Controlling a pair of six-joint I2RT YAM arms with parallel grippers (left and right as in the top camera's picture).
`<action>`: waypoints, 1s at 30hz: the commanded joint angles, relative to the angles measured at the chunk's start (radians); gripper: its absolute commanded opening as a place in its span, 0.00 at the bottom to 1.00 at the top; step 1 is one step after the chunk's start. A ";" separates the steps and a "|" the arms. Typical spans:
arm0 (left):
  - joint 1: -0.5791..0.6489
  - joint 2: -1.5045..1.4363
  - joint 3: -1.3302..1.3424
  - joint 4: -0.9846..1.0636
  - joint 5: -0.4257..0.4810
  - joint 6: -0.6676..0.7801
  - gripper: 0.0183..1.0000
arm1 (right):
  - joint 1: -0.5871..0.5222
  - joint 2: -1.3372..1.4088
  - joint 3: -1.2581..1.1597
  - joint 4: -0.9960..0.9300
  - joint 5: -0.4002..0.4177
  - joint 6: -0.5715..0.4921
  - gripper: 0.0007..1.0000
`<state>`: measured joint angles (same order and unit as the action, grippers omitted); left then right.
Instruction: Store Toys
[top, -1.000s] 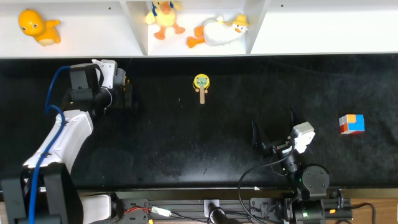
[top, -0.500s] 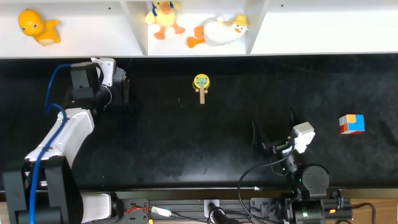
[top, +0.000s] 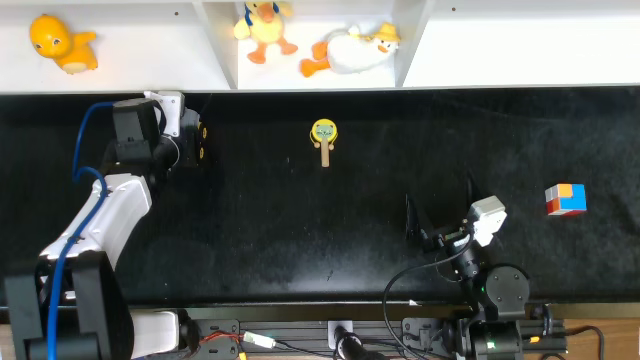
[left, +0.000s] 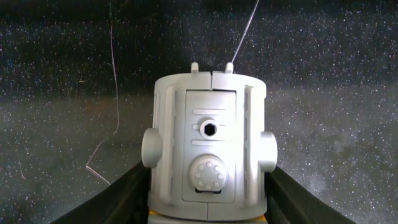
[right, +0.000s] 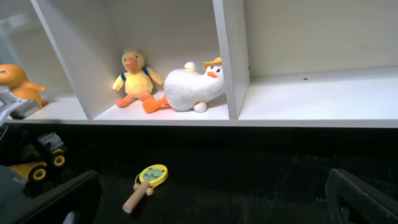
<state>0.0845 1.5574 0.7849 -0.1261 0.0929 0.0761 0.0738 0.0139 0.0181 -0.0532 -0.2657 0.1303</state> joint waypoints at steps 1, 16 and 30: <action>-0.007 -0.019 0.023 -0.013 0.023 -0.039 0.42 | 0.006 -0.010 -0.014 0.002 -0.006 0.005 1.00; -0.008 -0.359 0.122 -0.175 -0.089 -0.048 0.25 | 0.006 -0.010 -0.014 0.002 -0.006 0.005 1.00; -0.007 -0.157 0.122 0.160 -0.087 -0.107 0.17 | 0.006 -0.010 -0.014 0.002 -0.006 0.005 0.99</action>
<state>0.0845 1.3739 0.8883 -0.0048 0.0170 -0.0032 0.0738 0.0139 0.0181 -0.0536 -0.2653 0.1307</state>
